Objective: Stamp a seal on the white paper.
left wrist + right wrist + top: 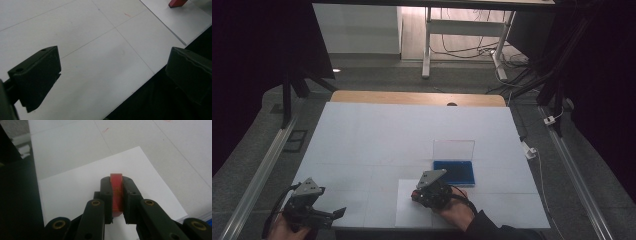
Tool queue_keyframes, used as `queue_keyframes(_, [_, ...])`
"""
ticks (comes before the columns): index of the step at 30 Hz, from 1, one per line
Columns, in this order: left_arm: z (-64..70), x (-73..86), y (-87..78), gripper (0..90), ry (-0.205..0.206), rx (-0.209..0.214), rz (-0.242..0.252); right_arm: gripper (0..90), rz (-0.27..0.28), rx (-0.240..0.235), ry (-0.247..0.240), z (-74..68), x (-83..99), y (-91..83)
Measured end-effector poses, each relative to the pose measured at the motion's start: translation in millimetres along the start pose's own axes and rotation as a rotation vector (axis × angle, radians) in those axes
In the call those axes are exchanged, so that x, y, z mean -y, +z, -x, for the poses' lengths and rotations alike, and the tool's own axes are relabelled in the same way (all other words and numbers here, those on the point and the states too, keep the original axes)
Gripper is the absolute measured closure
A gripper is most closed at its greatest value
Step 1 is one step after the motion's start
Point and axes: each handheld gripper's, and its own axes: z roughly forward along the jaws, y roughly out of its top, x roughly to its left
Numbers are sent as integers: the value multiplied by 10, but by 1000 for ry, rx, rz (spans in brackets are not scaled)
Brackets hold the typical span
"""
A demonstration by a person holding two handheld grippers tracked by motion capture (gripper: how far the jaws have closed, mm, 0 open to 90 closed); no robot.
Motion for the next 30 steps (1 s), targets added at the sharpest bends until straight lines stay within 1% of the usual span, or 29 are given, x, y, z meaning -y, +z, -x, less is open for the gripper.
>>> queue_keyframes(1, [0, 0, 0, 5, 0, 0, 0, 803, 1, -7, 13, 11, 4, -2])
queue_keyframes(3, [0, 0, 0, 4, 0, 0, 0, 802, 4, -6, 8, 3, 4, -1])
queue_keyframes(5, [1, 1, -1, 5, 1, 0, 1, 801, 2, -2, -18, -1, 1, -2])
queue_keyframes(8, [-1, 3, -3, 5, 1, 0, 3, 799, 4, -14, -6, 15, 2, -7])
queue_keyframes(13, [-1, 2, -2, 5, 1, 0, 2, 797, -16, -9, -18, 16, -16, -14])
queue_keyframes(14, [-1, 2, -2, 4, 2, 0, 2, 796, -8, -16, -12, 19, -14, -10])
queue_keyframes(18, [0, 2, -2, 5, 2, -1, 2, 796, -7, -27, 19, 43, -12, -18])
queue_keyframes(20, [0, 2, -2, 5, 2, -1, 2, 795, -18, -21, 18, 54, -15, -26])
queue_keyframes(23, [0, 2, -2, 5, 2, -1, 2, 796, -13, -18, 20, 63, -15, -41])
queue_keyframes(25, [0, 2, -2, 5, 2, -1, 2, 795, 5, -26, 36, 71, -18, -57])
queue_keyframes(30, [0, 2, -2, 5, 2, -1, 2, 795, 17, -30, 40, 79, -30, -94])
